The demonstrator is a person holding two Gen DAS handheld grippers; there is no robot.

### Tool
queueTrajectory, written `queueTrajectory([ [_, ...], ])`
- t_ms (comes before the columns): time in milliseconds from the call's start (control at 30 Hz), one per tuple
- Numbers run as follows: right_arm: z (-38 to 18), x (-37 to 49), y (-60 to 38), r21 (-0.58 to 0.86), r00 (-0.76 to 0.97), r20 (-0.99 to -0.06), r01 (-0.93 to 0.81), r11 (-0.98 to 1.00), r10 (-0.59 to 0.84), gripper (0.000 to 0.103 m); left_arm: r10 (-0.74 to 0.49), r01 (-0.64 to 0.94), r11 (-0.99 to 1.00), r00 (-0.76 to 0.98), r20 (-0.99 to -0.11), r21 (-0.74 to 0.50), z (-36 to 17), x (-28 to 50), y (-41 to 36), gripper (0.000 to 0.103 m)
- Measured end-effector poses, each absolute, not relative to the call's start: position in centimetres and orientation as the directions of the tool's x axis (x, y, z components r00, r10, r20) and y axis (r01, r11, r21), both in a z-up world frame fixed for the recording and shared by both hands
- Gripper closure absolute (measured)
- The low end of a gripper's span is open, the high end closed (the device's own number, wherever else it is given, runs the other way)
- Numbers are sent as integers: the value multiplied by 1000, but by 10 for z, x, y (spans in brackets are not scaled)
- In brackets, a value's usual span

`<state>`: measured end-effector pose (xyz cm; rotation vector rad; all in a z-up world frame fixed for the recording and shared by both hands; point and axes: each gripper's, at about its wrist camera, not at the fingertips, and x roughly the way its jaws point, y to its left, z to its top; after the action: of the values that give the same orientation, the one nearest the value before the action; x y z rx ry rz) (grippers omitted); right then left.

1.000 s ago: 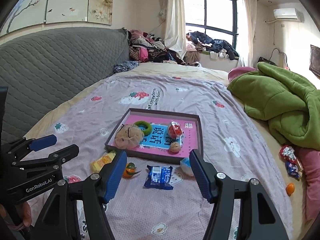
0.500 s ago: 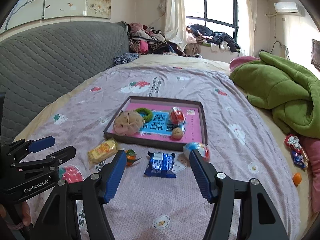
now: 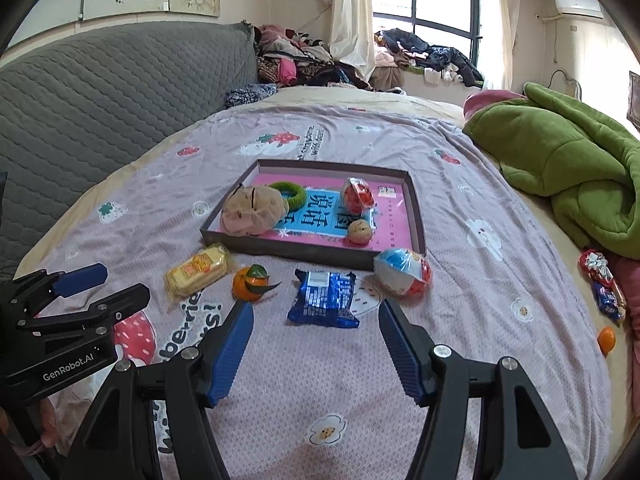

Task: Organize objects
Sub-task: 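Move the left gripper to the yellow bread package while the right gripper approaches the blue biscuit packet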

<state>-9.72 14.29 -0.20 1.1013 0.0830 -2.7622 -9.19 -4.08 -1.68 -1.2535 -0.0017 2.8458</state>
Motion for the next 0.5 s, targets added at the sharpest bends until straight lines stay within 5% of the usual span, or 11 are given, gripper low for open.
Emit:
queueTrajectory([
  [500,-24,-103,144,23,-677,-725,165,-986,-130,38,37,-32,-999,-631,-775,-22,-44,-96,-46,39],
])
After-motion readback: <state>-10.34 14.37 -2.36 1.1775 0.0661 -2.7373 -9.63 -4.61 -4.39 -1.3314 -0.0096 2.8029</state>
